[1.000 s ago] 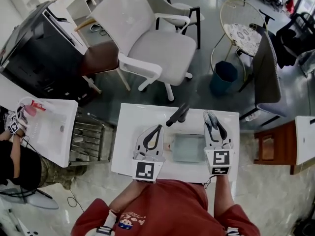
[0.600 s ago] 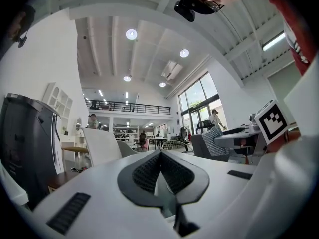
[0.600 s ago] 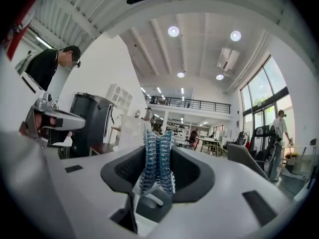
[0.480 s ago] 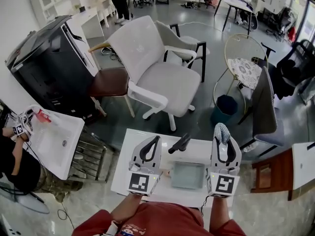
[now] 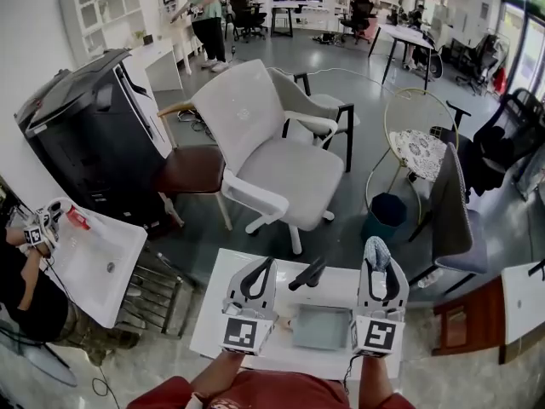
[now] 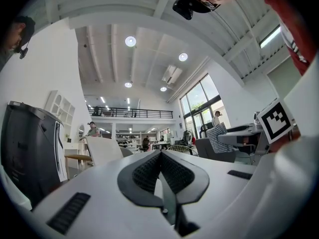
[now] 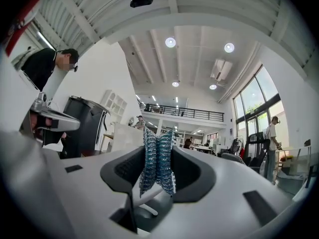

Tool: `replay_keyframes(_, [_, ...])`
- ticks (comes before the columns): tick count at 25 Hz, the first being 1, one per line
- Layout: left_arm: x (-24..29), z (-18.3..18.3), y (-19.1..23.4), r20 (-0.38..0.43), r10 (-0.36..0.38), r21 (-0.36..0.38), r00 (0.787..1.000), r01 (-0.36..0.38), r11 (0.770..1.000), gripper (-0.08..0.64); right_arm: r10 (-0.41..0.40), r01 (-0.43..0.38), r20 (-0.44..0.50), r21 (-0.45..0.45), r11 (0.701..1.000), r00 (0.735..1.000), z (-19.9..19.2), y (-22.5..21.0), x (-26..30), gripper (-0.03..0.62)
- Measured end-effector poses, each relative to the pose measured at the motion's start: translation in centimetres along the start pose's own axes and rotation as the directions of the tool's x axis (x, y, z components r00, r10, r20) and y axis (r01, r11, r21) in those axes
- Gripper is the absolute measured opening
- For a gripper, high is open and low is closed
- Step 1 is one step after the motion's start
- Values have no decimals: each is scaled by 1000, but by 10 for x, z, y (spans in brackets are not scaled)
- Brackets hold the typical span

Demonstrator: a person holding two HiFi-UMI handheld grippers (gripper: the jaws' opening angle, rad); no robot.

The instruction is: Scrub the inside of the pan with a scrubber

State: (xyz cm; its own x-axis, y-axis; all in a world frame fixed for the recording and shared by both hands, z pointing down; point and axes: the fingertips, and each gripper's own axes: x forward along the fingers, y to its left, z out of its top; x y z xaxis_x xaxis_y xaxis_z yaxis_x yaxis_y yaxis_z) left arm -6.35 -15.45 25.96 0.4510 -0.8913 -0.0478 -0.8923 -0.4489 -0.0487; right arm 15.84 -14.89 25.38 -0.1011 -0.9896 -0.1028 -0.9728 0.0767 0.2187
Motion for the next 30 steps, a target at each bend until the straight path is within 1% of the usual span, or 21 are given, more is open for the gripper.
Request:
replay_keyframes(3, [0,0,-1,2,-2,1,1000,2,1000,12,8,-8,-5,4,1000,1000,-2,1,0,175])
replay_keyframes(7, [0,-1,-4,-1,-4,-2,1000,4,1000,12,39,-39,-19,-13,999,999,-4,9,1,170])
replay_keyframes(11, [1,-3,-6,-5,-9,-2,1000,9,1000,12,44,-45,-31,-15,999,999,-6,12,2,170])
replay_keyframes(14, [0,-4,-1,-9,2,-2,1000,-2,1000,12,52,-52,-39,-13,999,998,-6,13,1,170])
replay_keyframes(19, [0,-4,7,-6,22,-4,1000,-22,1000,12,45,-45,-48,-10,999,998,-10,10,-1,170])
replay_keyframes(30, [-3,-6,-5,-15,-7,-12,1000,7,1000,12,46,-46,-46,-9,999,998,-8,12,-3,172])
